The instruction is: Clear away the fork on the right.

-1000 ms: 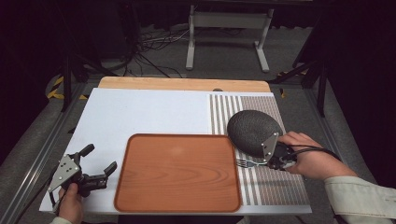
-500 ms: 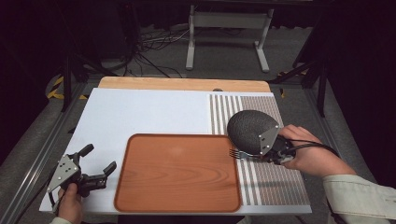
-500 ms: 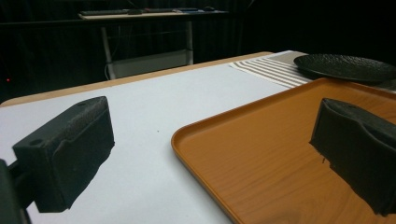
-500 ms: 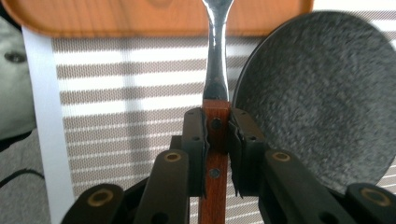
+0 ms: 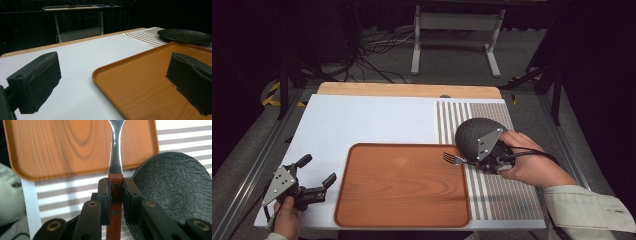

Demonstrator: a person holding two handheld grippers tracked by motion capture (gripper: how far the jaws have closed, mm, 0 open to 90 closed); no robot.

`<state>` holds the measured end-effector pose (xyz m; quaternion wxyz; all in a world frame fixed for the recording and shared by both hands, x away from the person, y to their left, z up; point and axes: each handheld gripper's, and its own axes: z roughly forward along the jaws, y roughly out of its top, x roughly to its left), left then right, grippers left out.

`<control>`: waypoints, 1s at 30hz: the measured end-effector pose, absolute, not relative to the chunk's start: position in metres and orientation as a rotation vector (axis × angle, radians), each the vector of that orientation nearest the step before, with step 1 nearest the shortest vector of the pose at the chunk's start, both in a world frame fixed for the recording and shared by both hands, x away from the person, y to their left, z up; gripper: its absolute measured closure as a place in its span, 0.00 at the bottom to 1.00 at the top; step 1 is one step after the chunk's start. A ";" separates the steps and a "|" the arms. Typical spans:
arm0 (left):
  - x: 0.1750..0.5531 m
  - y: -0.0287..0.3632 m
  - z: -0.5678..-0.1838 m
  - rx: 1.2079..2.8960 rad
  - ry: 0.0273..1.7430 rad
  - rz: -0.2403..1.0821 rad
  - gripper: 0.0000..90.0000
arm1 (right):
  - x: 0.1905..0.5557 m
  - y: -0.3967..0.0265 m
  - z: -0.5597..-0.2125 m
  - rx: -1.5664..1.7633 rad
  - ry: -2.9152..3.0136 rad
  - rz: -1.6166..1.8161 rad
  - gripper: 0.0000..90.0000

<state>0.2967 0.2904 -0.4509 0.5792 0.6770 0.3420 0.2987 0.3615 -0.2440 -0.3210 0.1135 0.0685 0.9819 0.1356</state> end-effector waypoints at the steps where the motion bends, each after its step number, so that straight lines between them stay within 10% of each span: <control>1: 0.297 0.290 -0.451 1.582 0.800 0.698 0.00 | 0.362 -0.242 -0.321 0.222 2.882 0.408 0.87; 30: 0.297 0.291 -0.451 1.578 0.799 0.699 0.00 | 0.361 -0.200 -0.339 0.974 2.887 0.580 0.87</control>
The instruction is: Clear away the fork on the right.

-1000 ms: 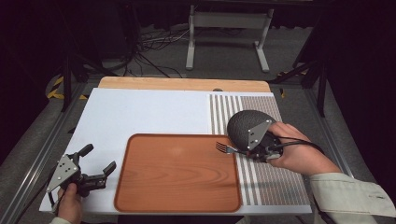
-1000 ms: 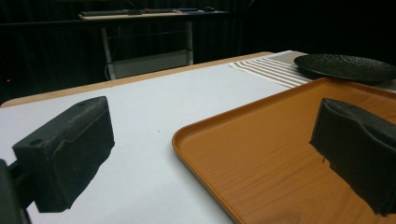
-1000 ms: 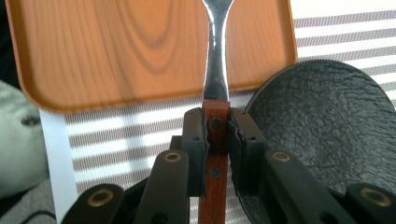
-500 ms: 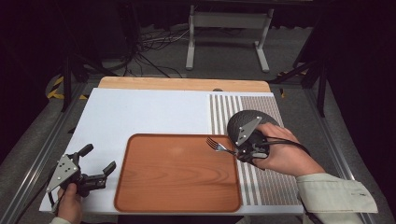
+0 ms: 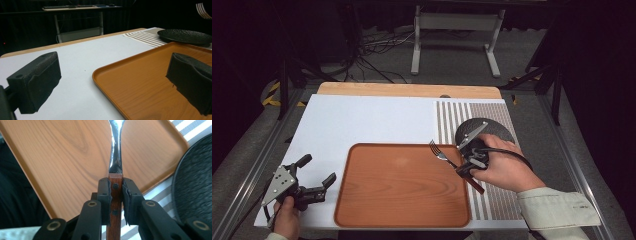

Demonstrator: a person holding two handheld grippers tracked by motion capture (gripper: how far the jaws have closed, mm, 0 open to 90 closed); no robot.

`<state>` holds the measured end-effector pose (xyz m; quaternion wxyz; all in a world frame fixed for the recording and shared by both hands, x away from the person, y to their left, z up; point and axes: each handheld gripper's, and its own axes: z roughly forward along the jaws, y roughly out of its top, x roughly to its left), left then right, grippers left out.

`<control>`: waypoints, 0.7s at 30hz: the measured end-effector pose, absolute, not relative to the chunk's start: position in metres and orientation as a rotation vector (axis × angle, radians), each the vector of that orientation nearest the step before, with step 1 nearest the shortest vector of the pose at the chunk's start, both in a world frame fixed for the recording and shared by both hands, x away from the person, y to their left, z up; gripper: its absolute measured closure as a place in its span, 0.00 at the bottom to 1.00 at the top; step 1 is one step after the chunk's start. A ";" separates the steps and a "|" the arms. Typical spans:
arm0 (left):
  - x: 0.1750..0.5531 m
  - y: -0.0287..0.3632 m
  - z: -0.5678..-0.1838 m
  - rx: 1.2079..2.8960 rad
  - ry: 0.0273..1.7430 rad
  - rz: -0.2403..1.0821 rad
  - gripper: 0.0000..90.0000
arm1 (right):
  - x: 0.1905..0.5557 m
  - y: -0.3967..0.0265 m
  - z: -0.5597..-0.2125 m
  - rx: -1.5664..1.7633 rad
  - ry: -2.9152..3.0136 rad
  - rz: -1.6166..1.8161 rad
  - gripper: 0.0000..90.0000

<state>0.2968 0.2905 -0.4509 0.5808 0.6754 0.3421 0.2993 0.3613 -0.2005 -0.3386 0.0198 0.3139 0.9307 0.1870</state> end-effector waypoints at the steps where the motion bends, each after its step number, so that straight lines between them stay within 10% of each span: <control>1: 0.297 0.291 -0.451 1.578 0.800 0.699 0.00 | 0.361 -0.199 -0.339 1.031 2.886 0.587 0.87; 21: 0.297 0.291 -0.451 1.575 0.804 0.699 0.00 | 0.362 -0.179 -0.360 1.496 2.846 0.511 0.87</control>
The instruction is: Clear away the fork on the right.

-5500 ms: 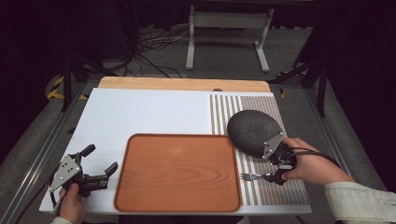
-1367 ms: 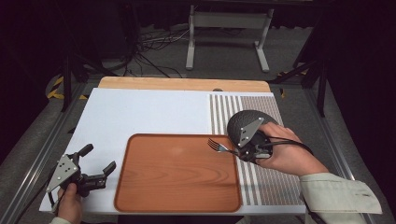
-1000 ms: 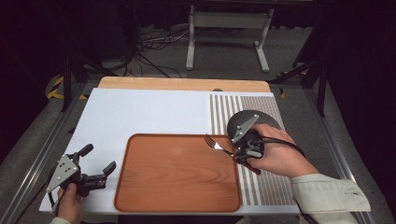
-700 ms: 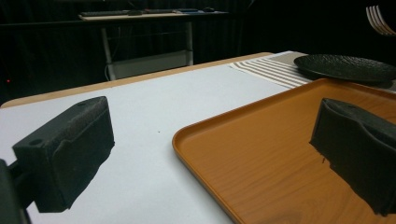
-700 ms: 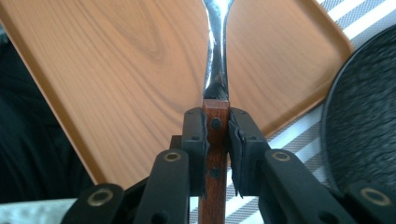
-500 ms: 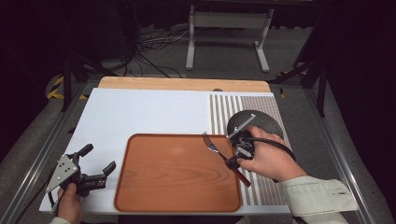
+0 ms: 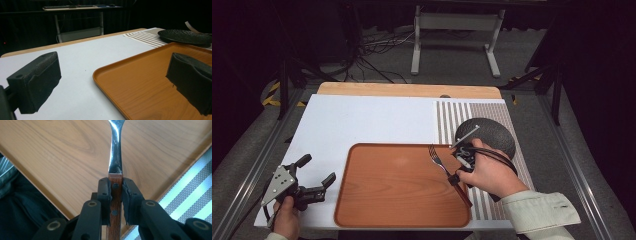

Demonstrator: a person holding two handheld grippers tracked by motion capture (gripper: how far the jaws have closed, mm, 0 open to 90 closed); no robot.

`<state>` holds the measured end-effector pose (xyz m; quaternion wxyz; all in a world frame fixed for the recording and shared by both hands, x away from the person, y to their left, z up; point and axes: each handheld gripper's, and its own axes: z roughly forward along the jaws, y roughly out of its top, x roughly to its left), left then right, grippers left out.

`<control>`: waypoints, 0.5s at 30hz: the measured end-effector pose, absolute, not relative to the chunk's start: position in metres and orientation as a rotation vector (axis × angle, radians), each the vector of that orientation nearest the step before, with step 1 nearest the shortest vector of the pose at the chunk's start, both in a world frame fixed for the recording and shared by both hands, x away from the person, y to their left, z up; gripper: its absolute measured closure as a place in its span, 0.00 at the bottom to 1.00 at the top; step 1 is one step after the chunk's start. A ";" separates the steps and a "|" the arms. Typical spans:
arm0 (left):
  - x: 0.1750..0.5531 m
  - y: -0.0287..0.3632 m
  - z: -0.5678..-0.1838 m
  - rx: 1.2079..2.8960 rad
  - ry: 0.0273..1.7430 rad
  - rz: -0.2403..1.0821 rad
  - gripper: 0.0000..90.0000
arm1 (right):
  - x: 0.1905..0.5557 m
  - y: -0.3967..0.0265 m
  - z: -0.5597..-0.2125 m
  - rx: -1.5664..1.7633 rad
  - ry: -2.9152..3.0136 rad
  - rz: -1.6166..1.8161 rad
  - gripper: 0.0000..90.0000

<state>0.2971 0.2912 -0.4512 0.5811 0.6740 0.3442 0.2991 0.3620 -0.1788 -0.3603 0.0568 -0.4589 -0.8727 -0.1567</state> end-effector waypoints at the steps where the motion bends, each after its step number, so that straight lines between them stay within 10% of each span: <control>1: 0.297 0.291 -0.451 1.575 0.804 0.699 0.00 | 0.363 -0.178 -0.362 -1.406 -2.639 -0.474 0.87; 15: 0.297 0.291 -0.451 1.575 0.803 0.700 0.00 | 0.367 -0.171 -0.377 -1.456 -2.593 -0.416 0.87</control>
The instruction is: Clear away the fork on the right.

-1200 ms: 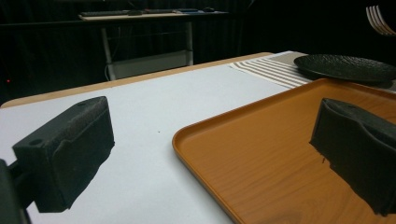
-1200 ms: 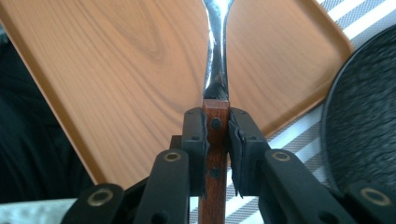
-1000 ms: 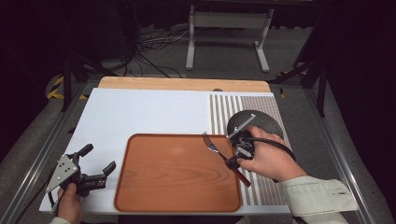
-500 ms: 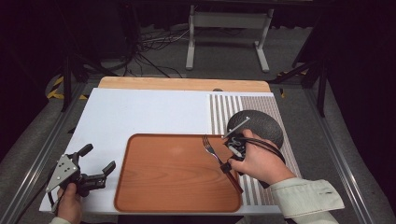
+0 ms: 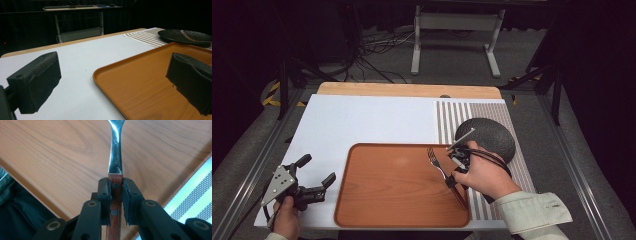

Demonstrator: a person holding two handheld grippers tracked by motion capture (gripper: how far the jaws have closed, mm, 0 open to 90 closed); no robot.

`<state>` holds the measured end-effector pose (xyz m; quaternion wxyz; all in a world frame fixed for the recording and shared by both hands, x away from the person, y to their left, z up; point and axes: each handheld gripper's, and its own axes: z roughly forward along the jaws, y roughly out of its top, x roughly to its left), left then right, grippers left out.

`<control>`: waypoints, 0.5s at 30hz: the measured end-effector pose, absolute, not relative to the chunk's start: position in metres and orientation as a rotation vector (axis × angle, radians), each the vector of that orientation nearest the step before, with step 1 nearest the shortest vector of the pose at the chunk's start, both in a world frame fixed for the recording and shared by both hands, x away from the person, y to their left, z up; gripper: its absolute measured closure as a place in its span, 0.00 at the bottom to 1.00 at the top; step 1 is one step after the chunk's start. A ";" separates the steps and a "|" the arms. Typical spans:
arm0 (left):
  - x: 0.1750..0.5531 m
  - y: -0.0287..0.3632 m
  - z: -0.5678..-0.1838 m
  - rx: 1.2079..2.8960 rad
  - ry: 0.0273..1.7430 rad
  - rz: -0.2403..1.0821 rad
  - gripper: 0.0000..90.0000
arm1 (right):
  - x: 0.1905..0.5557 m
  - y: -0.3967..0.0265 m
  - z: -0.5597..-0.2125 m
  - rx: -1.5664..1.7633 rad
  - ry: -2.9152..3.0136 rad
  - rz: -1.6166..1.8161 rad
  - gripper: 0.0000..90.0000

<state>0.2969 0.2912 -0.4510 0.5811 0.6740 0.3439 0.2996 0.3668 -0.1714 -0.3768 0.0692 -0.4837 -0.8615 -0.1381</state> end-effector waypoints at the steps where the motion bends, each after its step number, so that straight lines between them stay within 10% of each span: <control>1: 0.297 0.291 -0.451 1.575 0.803 0.700 0.00 | 0.368 -0.171 -0.379 -1.466 -2.592 -0.415 0.87; 15: 0.297 0.291 -0.452 1.581 0.805 0.698 0.00 | 0.375 -0.168 -0.402 -1.526 -2.528 -0.322 0.87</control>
